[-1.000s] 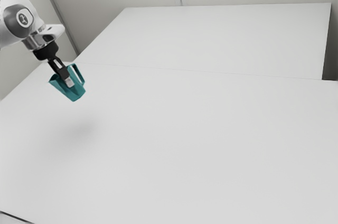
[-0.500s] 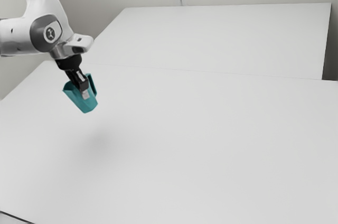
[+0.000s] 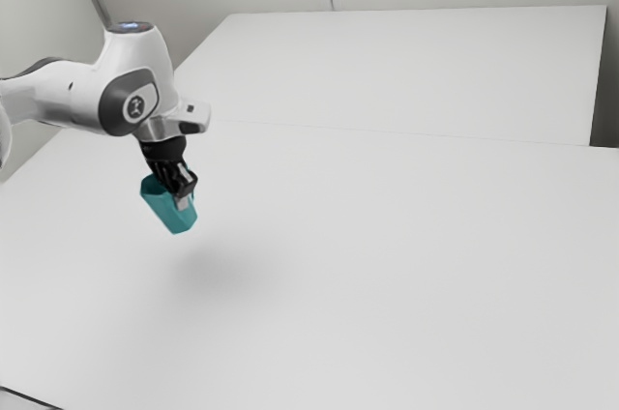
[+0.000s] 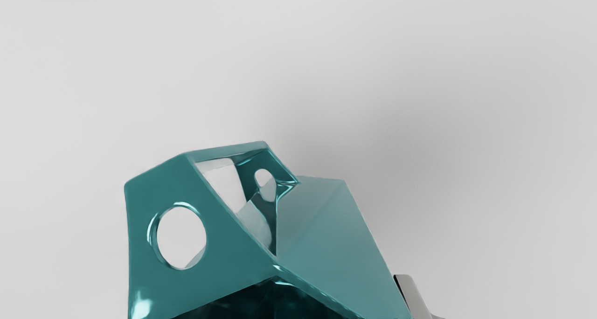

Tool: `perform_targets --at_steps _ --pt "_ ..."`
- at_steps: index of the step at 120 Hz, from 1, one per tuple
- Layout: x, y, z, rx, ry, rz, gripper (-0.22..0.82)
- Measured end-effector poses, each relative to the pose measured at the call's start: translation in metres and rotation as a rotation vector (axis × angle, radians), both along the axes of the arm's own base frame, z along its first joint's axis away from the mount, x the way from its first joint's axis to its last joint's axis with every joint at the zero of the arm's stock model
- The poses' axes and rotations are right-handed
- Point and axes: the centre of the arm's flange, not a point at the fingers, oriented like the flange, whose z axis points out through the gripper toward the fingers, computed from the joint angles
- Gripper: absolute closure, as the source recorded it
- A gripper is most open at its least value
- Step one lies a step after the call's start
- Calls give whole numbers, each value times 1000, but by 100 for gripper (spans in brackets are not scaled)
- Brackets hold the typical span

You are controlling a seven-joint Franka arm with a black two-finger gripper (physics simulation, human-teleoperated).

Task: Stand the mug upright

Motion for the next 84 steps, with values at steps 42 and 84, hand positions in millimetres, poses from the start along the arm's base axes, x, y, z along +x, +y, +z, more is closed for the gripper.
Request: perform_targets --at_steps 42,84 --pt "-9 -16 -49 40 -30 89 78" --pt "-5 -22 -91 52 -68 143 78"
